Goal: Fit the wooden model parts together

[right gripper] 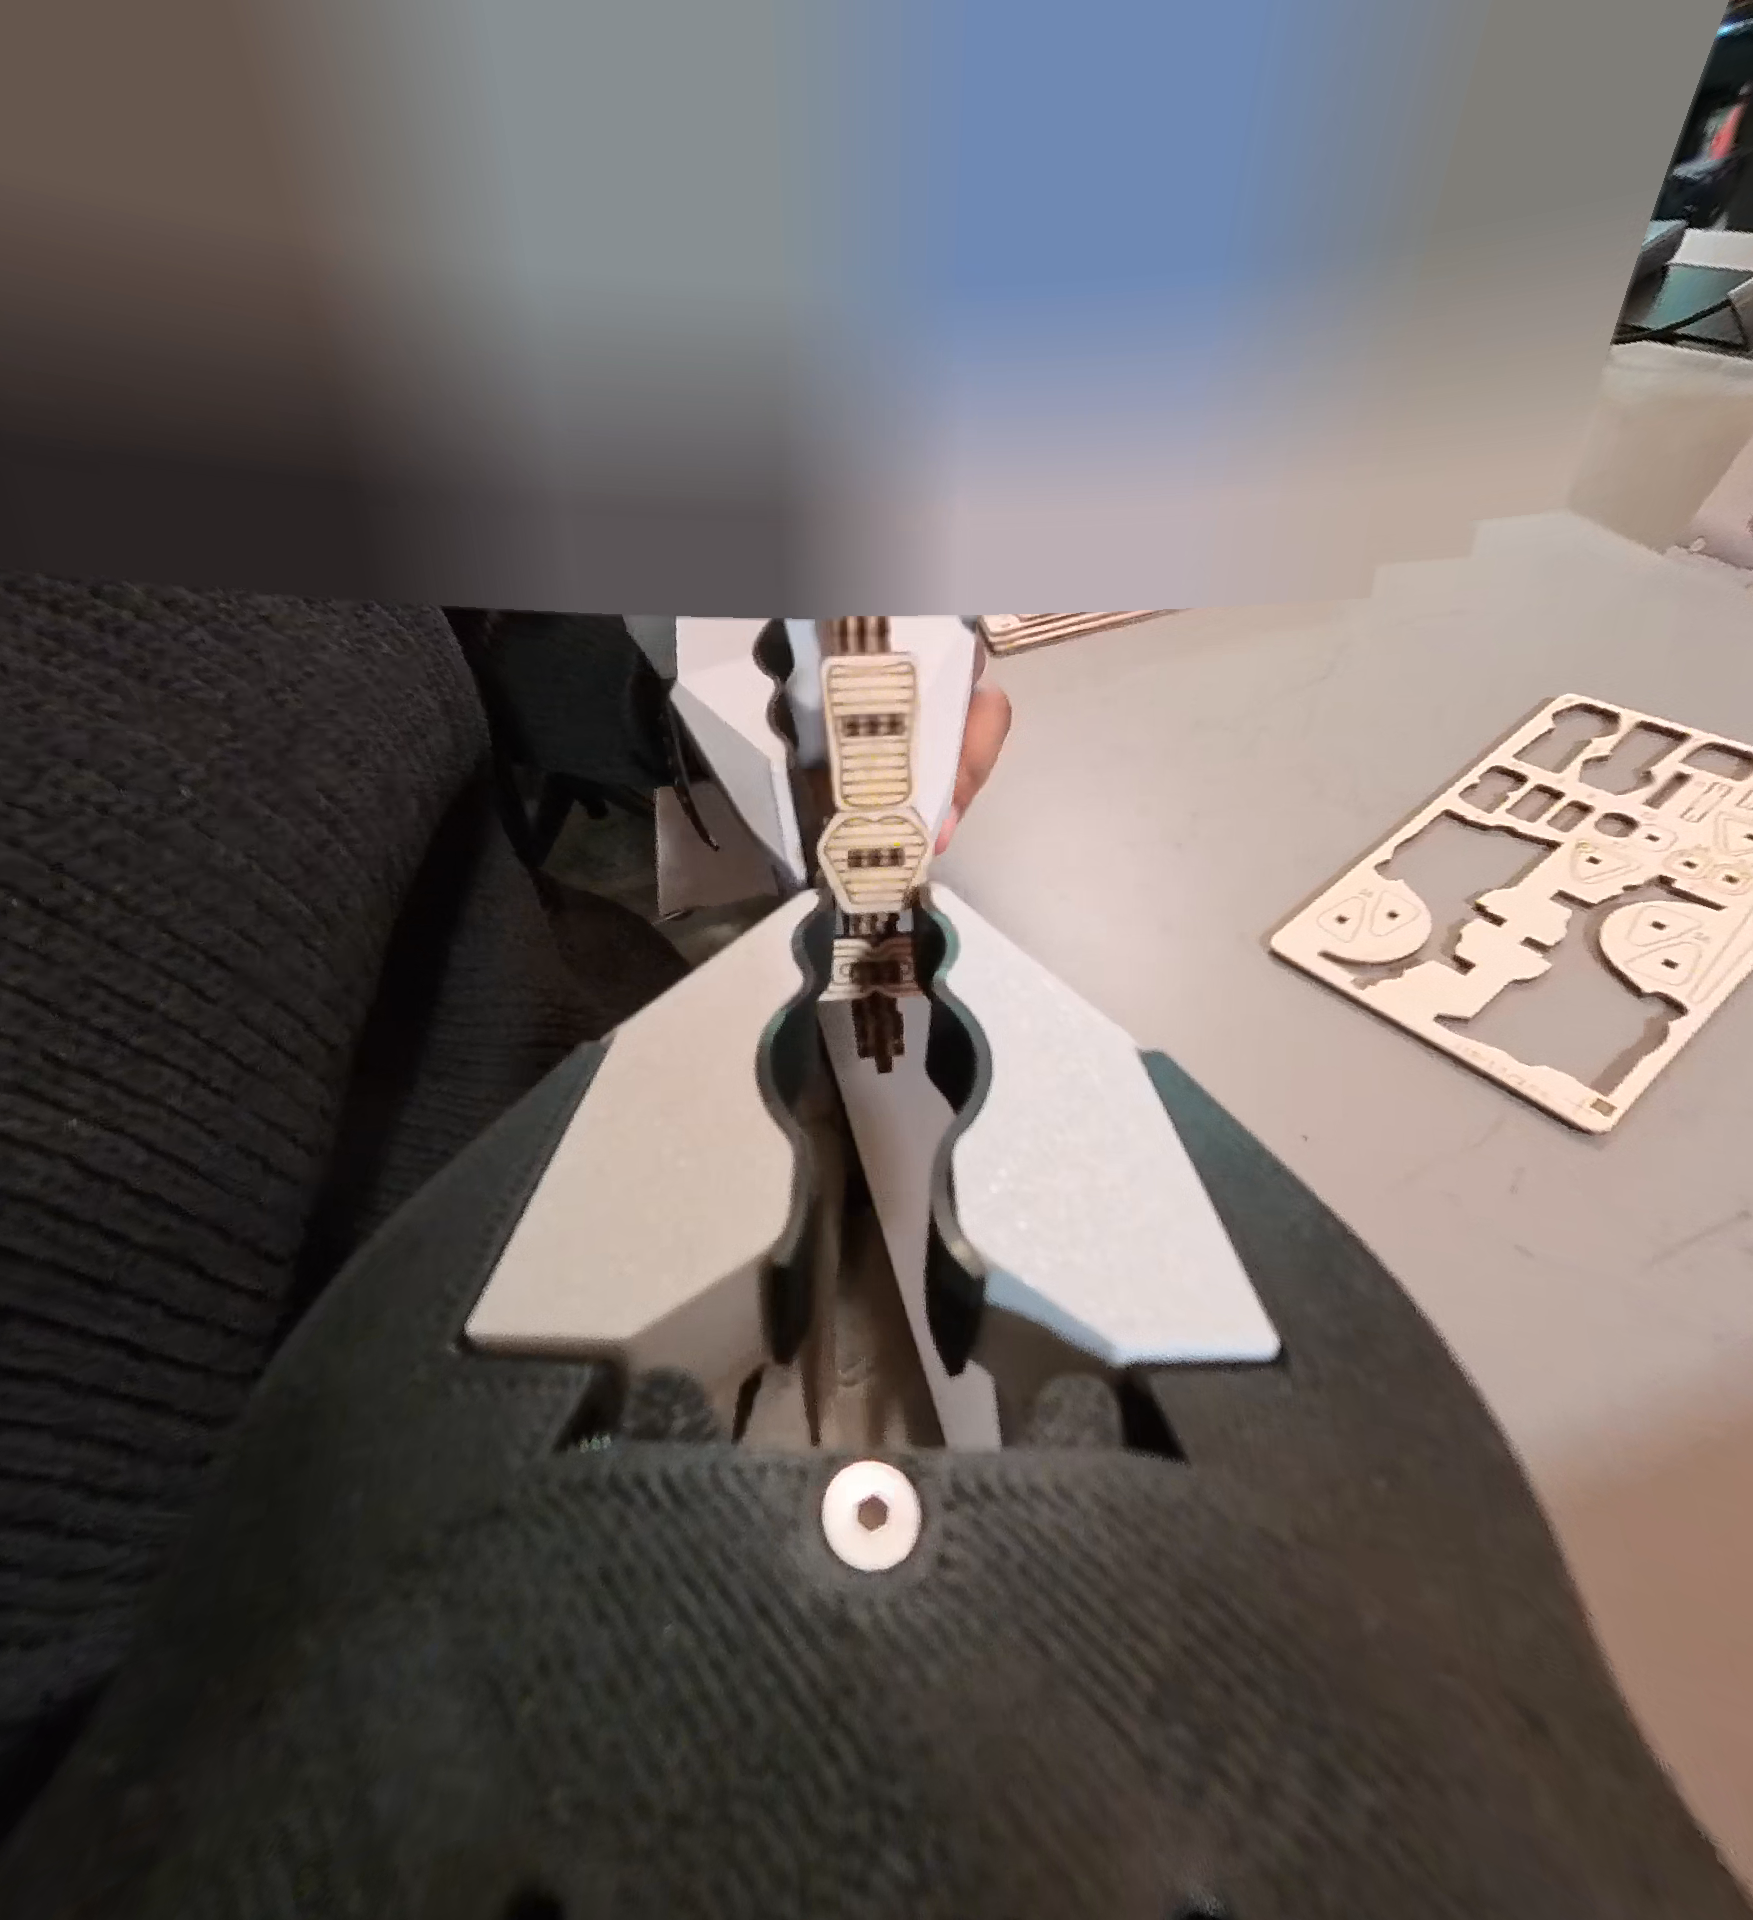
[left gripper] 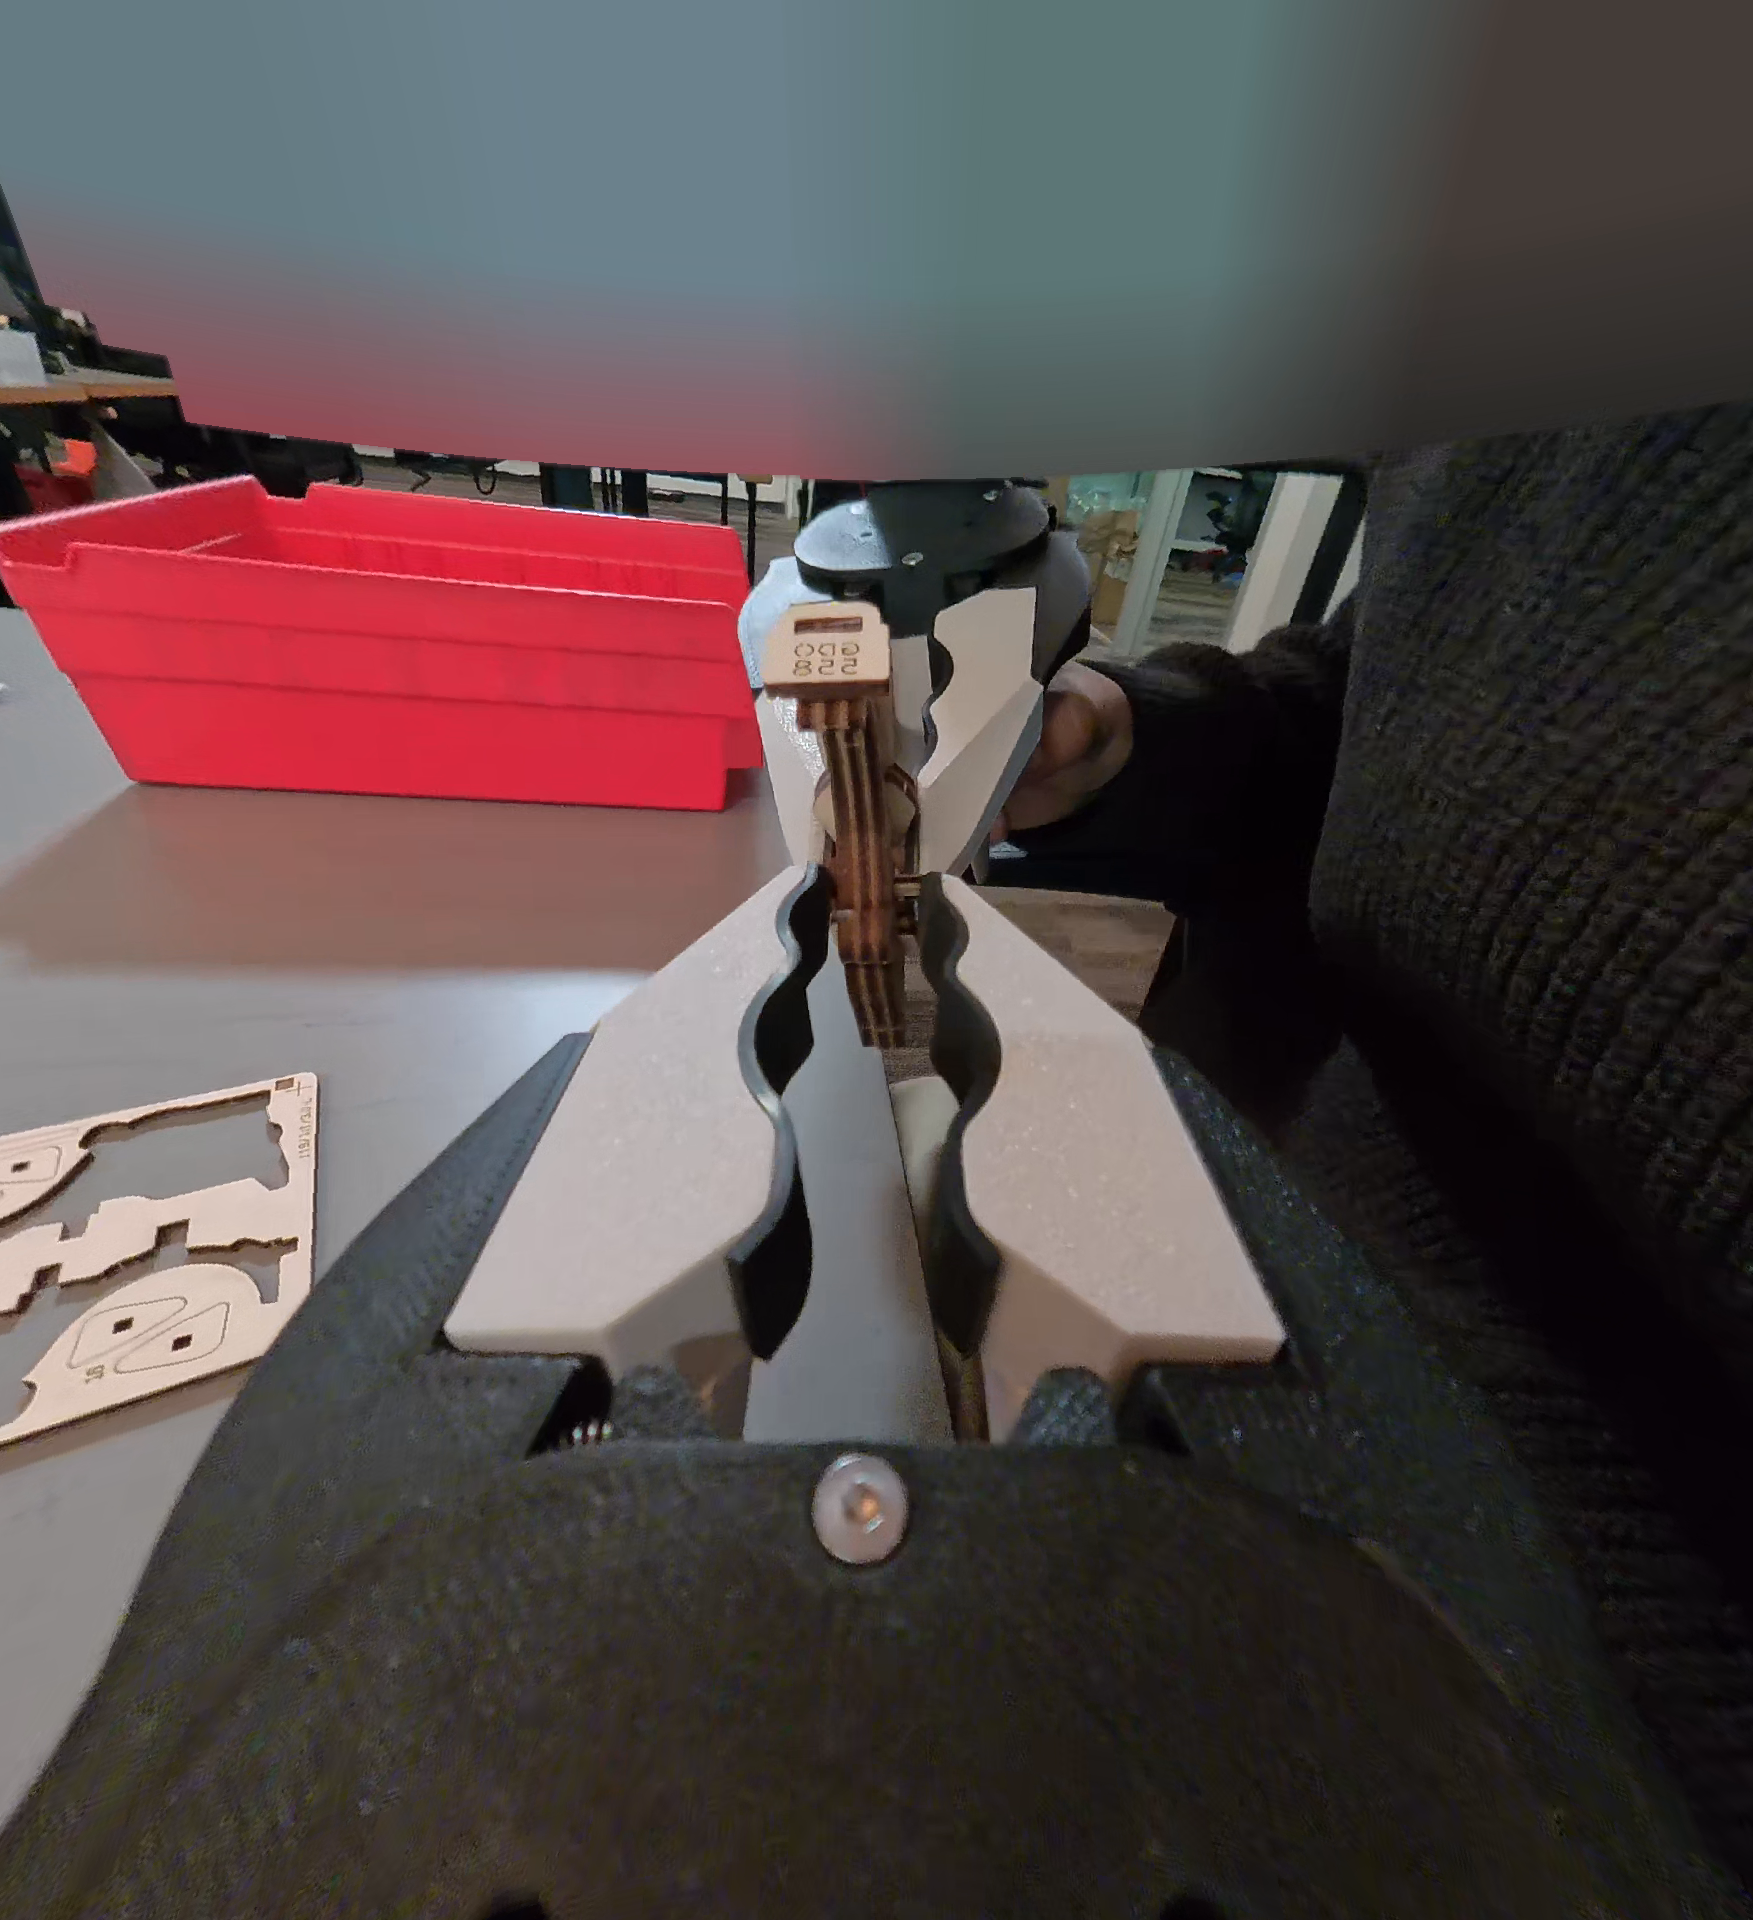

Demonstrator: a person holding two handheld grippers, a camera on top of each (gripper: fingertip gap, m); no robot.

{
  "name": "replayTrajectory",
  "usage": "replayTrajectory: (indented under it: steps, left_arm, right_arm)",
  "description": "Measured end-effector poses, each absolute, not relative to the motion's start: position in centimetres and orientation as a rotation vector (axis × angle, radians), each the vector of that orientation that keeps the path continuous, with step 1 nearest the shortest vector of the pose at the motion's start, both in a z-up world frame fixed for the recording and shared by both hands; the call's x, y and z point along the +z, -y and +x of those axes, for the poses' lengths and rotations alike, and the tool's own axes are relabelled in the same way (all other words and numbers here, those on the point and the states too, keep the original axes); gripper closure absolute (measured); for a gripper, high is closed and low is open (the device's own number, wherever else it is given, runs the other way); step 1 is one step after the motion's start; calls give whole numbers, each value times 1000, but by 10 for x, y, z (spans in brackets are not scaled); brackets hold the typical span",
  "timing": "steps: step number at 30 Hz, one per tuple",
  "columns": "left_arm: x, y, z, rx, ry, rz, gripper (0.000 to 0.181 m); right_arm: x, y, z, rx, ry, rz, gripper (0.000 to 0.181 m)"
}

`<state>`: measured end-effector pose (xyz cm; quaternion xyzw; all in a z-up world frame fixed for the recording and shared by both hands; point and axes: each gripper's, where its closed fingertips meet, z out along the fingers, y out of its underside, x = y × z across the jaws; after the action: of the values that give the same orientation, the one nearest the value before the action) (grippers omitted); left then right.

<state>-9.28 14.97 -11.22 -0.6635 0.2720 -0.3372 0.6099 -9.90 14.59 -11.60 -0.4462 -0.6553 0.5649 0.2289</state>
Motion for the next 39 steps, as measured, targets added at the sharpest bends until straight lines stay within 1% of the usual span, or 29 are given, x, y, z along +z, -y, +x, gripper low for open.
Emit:
replayTrajectory:
  steps: [5, 13, 14, 18, 37, 38, 39]
  left_arm:
    - [-108, -152, -91, -806, -584, -1535, 164]
    - [-112, -147, -94, -851, -609, -1532, 160]
    - [-112, -147, -95, -853, -612, -1531, 160]
    - [-110, -146, -97, -868, -607, -1518, 173]
    - [-107, -146, -98, -914, -570, -1506, 174]
    - [-107, -147, -98, -918, -566, -1507, 174]
    - [-107, -147, -98, -917, -558, -1511, 174]
  right_arm:
    - [-113, -149, -99, 1728, 1745, -1286, 167]
    - [-111, -148, -98, 1712, 1751, -1256, 168]
    - [-110, -149, -98, 1719, 1744, -1258, 168]
    - [-111, -150, -98, 1698, 1752, -1254, 168]
    - [-108, -150, -99, 1699, 1727, -1240, 166]
    - [-107, -148, -98, 1714, 1734, -1229, 156]
    - [-106, -146, -97, 1735, 1741, -1225, 152]
